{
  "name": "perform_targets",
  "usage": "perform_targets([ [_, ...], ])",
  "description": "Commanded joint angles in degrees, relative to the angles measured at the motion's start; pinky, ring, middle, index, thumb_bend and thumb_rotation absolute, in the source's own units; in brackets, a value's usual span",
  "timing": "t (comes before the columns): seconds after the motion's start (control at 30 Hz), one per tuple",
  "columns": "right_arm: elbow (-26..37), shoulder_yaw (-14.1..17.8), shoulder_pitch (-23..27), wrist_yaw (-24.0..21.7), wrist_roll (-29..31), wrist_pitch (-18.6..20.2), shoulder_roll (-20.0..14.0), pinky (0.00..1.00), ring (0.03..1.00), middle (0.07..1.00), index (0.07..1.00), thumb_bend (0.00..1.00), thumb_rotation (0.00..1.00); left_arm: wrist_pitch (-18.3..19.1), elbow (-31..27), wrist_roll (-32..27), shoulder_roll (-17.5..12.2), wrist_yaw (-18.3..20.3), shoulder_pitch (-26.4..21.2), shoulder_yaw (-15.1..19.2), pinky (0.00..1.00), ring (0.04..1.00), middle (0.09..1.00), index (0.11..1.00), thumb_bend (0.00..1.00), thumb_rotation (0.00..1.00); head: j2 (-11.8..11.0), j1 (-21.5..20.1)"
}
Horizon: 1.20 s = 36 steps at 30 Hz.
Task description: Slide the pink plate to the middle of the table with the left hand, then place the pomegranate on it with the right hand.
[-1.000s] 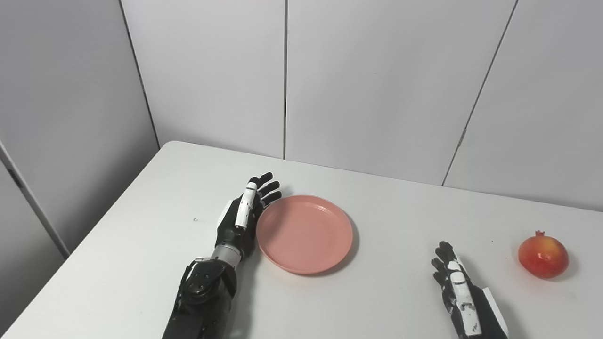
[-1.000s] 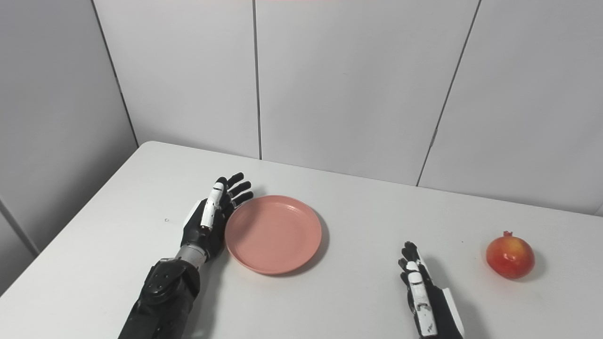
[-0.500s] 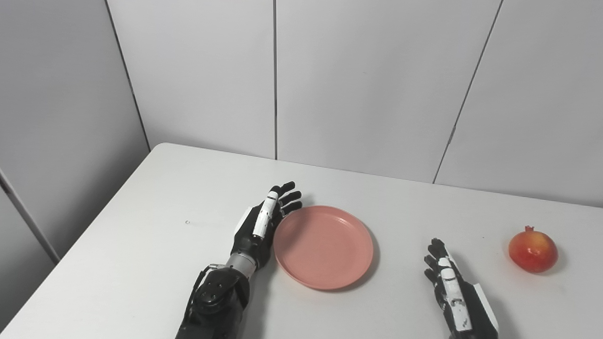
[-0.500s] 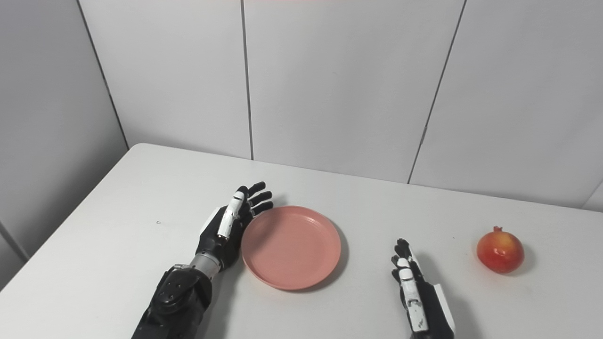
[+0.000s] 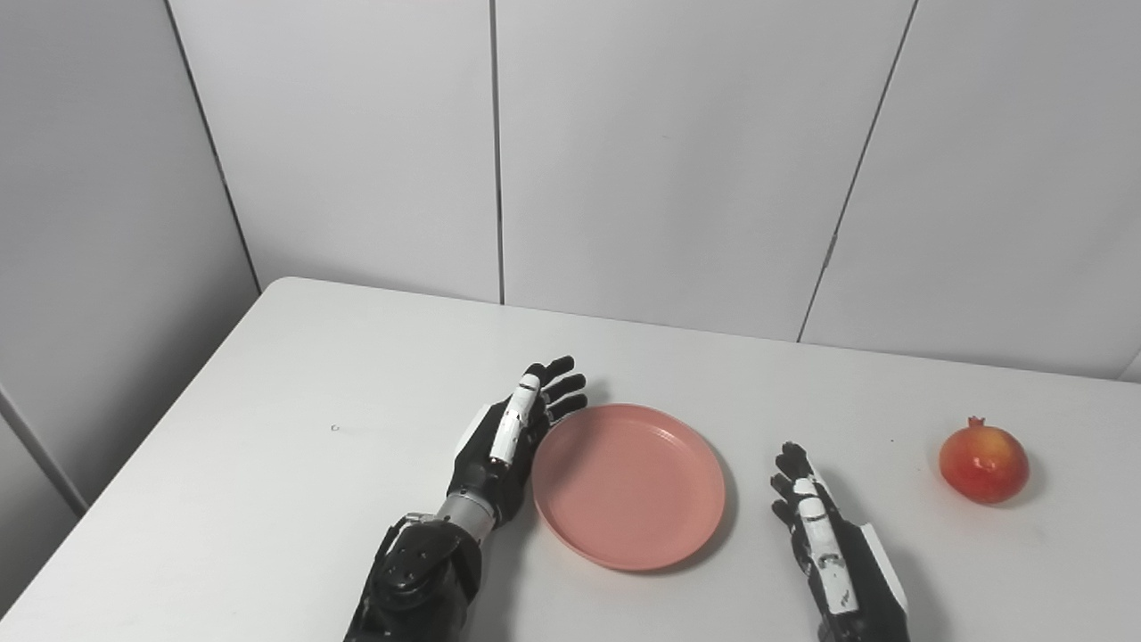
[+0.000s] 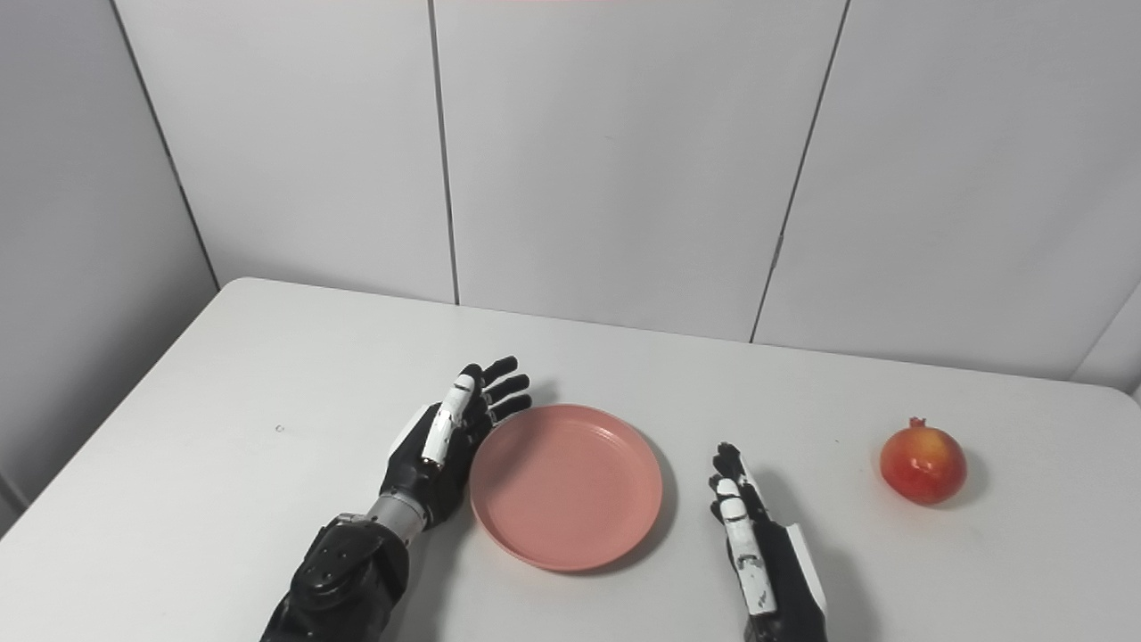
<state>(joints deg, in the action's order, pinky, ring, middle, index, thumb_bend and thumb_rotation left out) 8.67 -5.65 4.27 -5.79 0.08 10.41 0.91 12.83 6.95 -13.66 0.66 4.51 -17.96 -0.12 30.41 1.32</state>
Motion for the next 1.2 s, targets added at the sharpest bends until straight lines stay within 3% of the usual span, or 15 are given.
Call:
perform_targets([
  [0.0, 1.5, -0.1, 1.6, 0.5, -0.3, -0.9, 0.5, 0.97, 0.968, 0.971, 0.964, 0.19, 1.00, -0.5, -1.0, 0.7, 0.5, 1.0, -0.3, -1.0, 0.85, 0.860, 0.864, 0.846, 0.39, 1.00, 0.0, 0.0],
  [1.17, 1.2, -0.6, 2.1, 2.0, -2.0, -0.6, 1.9, 0.95, 0.958, 0.966, 0.954, 0.20, 1.00, 1.9, -4.6, 1.6, 1.3, 2.5, 2.1, -2.5, 0.88, 0.876, 0.882, 0.865, 0.41, 1.00, 1.2, -5.5],
])
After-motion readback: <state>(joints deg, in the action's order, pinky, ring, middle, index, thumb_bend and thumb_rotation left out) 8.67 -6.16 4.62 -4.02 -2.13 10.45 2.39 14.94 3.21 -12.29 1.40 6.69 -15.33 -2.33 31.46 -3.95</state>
